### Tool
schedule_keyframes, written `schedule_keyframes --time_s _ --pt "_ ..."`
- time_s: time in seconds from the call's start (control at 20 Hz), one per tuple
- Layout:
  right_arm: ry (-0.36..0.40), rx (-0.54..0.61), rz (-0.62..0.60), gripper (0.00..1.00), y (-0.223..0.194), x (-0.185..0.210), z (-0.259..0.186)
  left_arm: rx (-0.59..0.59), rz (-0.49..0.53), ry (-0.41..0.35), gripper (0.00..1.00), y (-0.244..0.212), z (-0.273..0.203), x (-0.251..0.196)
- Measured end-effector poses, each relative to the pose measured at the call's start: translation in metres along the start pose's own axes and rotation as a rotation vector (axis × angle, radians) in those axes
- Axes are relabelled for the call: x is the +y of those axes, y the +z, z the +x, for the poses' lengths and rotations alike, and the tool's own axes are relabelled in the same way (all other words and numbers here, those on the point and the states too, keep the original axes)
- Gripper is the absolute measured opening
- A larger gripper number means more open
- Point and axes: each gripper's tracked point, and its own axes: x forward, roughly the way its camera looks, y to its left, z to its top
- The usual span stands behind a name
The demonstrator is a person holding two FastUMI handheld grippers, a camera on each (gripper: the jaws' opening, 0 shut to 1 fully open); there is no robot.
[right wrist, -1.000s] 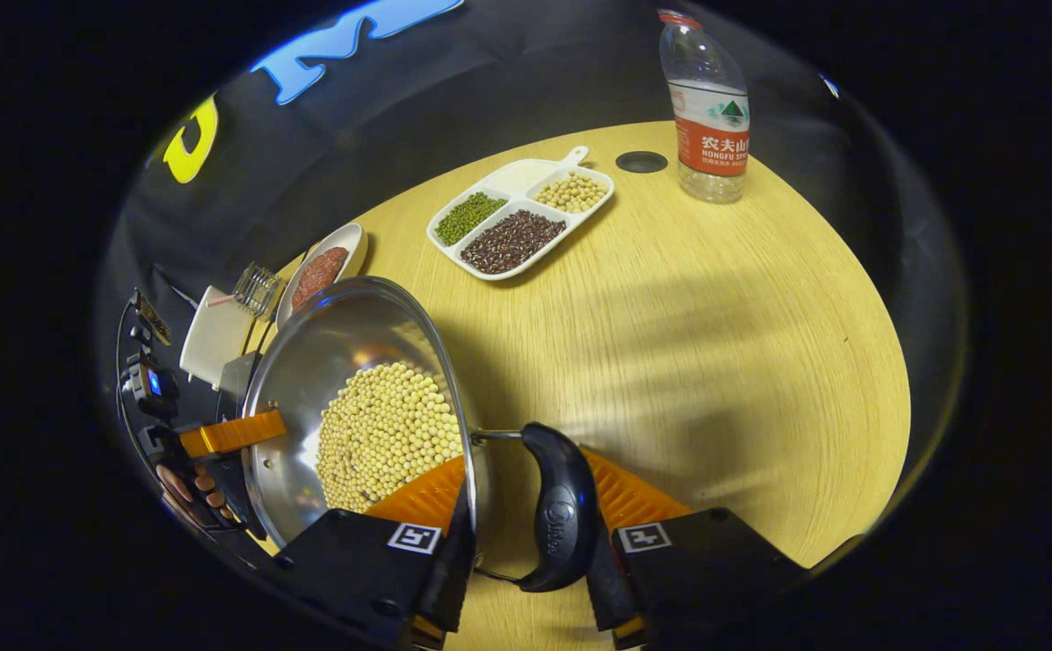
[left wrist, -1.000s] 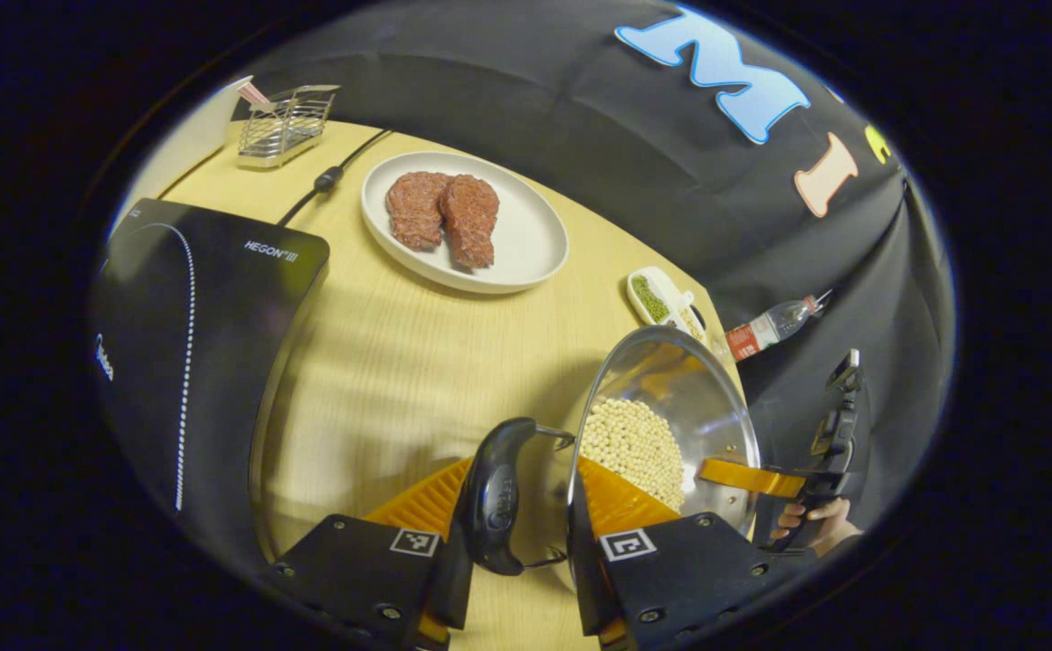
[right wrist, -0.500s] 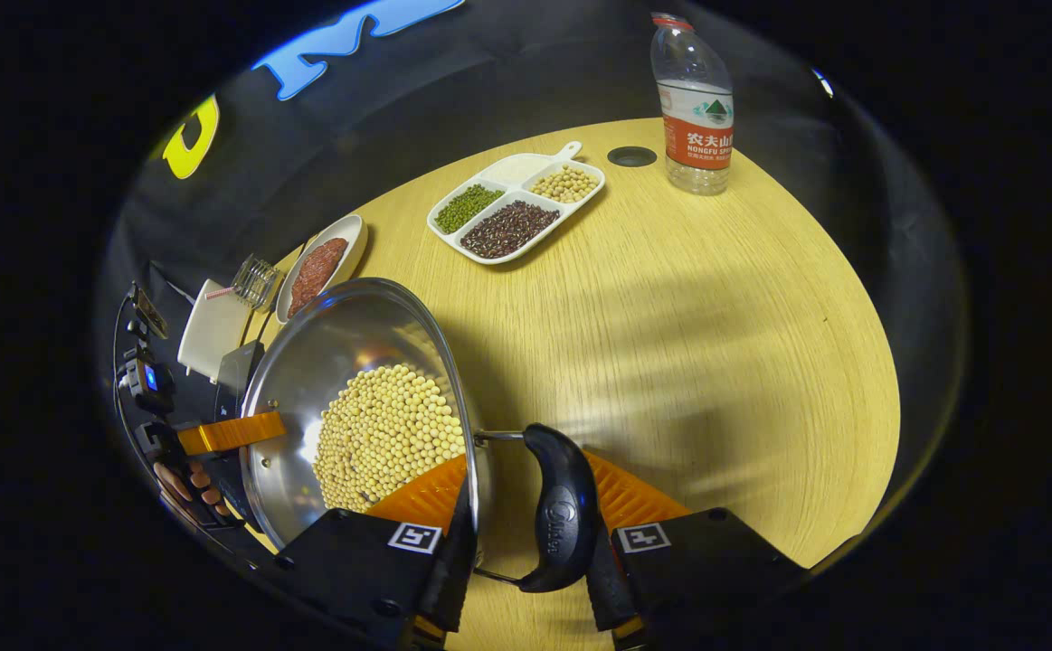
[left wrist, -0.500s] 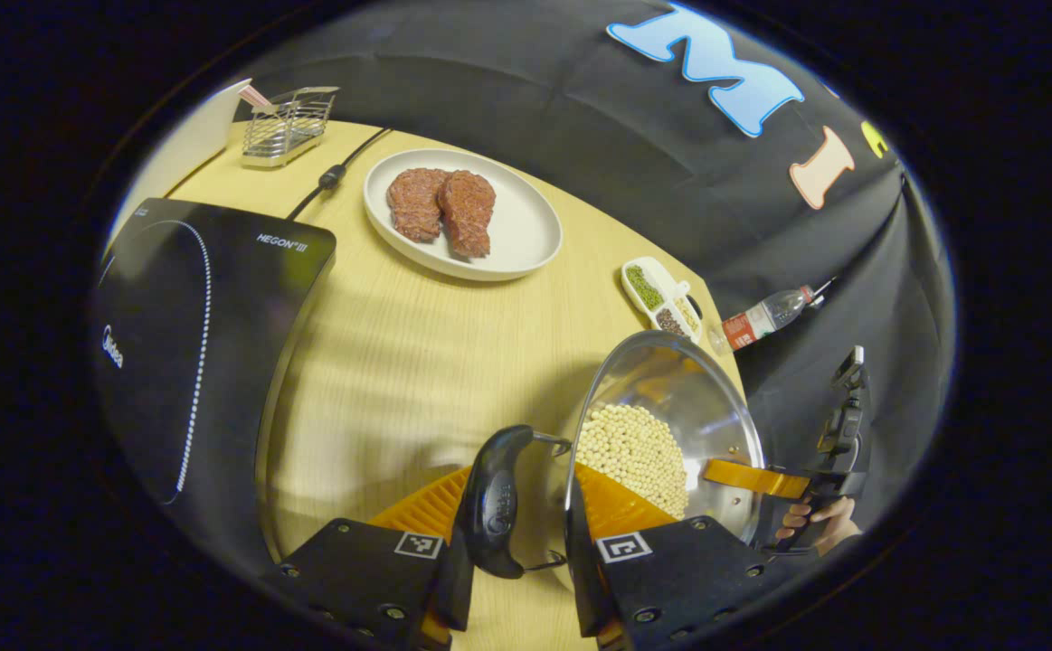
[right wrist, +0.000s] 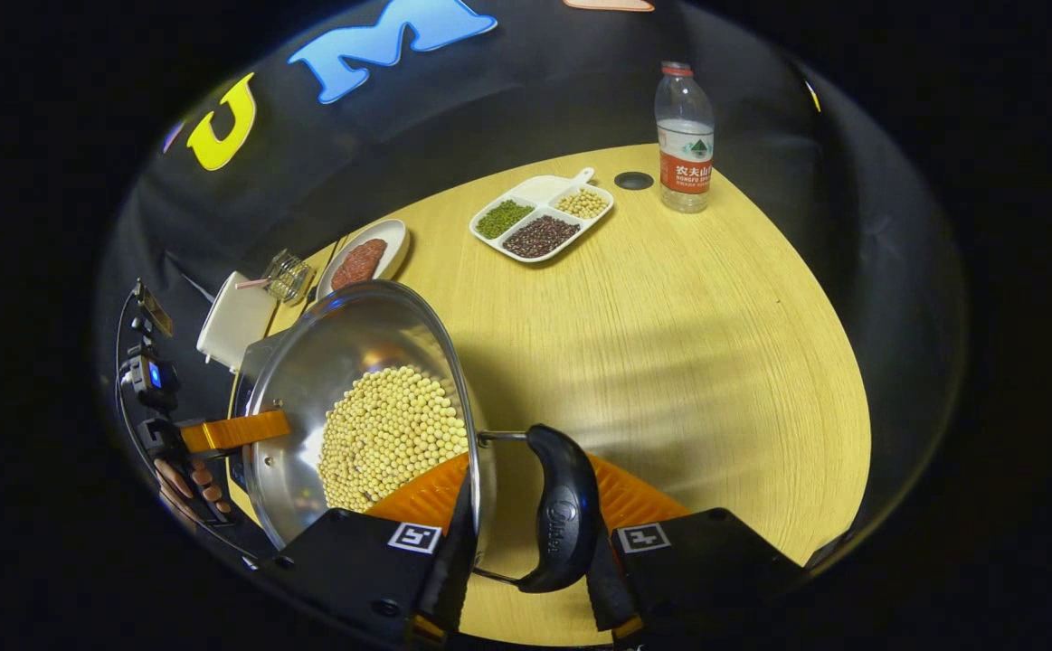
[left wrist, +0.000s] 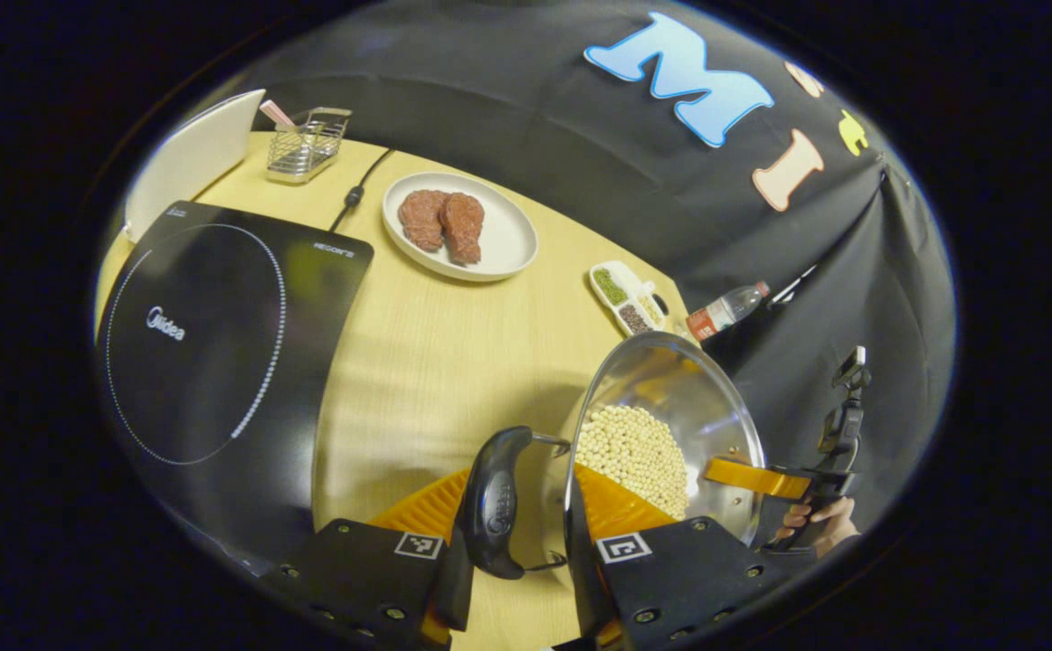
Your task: First push the handle of the pot to place it horizontally, then grasp the pot with both hands and set it on the induction cooktop.
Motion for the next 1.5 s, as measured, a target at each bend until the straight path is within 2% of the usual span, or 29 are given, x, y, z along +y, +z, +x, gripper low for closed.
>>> schedule_keyframes --time_s 0.1,0.15,0.25,0.35,0.4,0.45,0.5,0.65,0.7,0.8,0.95,1.0,1.1,1.2,1.25,1.35,1.4,1.45,1.5 --pt "-0.008 0.000 0.017 0.53 -0.013 0.012 -0.013 0.002 0.015 -0.002 0.42 -0.006 -0.020 0.002" --pt "-0.006 -0.004 0.023 0.57 -0.021 0.020 -0.020 0.000 0.030 -0.005 0.51 -0.006 -0.030 0.004" --pt "0.002 -0.015 0.043 0.53 -0.038 0.036 -0.032 -0.005 0.054 -0.017 0.51 -0.008 -0.056 0.009" --pt "0.015 -0.017 0.058 0.56 -0.051 0.056 -0.042 -0.015 0.068 -0.021 0.51 -0.007 -0.075 0.018" --pt "0.019 -0.018 0.056 0.56 -0.056 0.064 -0.045 -0.018 0.072 -0.023 0.42 -0.007 -0.086 0.023" --pt "0.023 -0.024 0.054 0.53 -0.059 0.073 -0.048 -0.020 0.072 -0.023 0.50 -0.007 -0.093 0.028" --pt "0.026 -0.032 0.049 0.53 -0.060 0.081 -0.050 -0.025 0.072 -0.024 0.46 -0.008 -0.102 0.033" --pt "0.036 -0.050 0.029 0.53 -0.063 0.105 -0.049 -0.046 0.067 -0.022 0.46 -0.004 -0.124 0.049" --pt "0.041 -0.053 0.024 0.53 -0.065 0.114 -0.049 -0.052 0.066 -0.020 0.42 -0.003 -0.132 0.057" --pt "0.054 -0.053 0.011 0.55 -0.067 0.134 -0.050 -0.064 0.059 -0.010 0.46 0.001 -0.144 0.072" --pt "0.073 -0.050 -0.011 0.53 -0.068 0.162 -0.044 -0.086 0.037 0.007 0.46 0.008 -0.166 0.097" --pt "0.080 -0.049 -0.015 0.56 -0.067 0.171 -0.041 -0.092 0.030 0.014 0.46 0.010 -0.172 0.105" --pt "0.091 -0.047 -0.025 0.56 -0.066 0.187 -0.037 -0.102 0.022 0.026 0.46 0.013 -0.182 0.119" --pt "0.101 -0.043 -0.034 0.53 -0.065 0.203 -0.031 -0.115 0.013 0.035 0.46 0.019 -0.191 0.134" --pt "0.104 -0.038 -0.034 0.56 -0.065 0.211 -0.026 -0.124 0.009 0.041 0.46 0.023 -0.195 0.142" --pt "0.111 -0.029 -0.030 0.53 -0.065 0.227 -0.016 -0.139 0.005 0.056 0.46 0.030 -0.200 0.160" --pt "0.116 -0.021 -0.035 0.56 -0.065 0.235 -0.010 -0.139 0.003 0.063 0.46 0.031 -0.203 0.170" --pt "0.121 -0.017 -0.037 0.53 -0.065 0.245 -0.004 -0.139 -0.001 0.070 0.46 0.035 -0.205 0.179" --pt "0.125 -0.014 -0.039 0.56 -0.064 0.254 0.001 -0.140 -0.006 0.077 0.42 0.040 -0.209 0.190"
